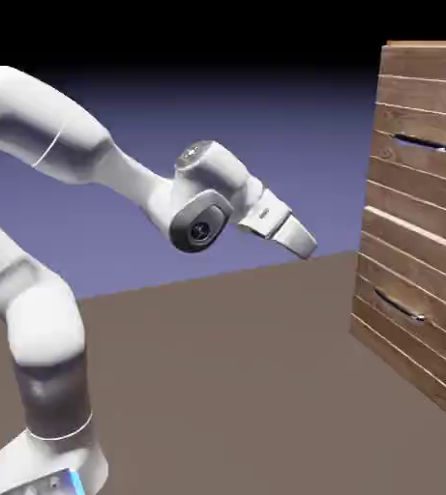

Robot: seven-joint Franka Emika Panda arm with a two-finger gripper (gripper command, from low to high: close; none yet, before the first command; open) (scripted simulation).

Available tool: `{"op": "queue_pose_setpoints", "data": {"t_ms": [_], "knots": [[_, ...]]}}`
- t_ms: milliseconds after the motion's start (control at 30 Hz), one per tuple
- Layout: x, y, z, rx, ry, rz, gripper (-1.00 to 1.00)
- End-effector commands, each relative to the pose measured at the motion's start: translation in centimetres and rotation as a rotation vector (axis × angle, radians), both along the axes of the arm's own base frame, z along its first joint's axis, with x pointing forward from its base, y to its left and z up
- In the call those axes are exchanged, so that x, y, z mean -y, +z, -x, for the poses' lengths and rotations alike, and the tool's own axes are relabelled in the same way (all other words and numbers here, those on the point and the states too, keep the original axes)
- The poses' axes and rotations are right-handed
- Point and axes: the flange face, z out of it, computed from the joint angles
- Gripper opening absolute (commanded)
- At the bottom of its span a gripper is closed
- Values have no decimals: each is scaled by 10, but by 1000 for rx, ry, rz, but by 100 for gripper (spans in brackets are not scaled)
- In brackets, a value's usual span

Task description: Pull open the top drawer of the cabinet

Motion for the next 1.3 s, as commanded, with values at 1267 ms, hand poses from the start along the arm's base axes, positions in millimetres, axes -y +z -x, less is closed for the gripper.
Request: {"op": "queue_pose_setpoints", "data": {"t_ms": [1267], "knots": [[-107,-57,-150,175,-1925,-2308,0]]}}
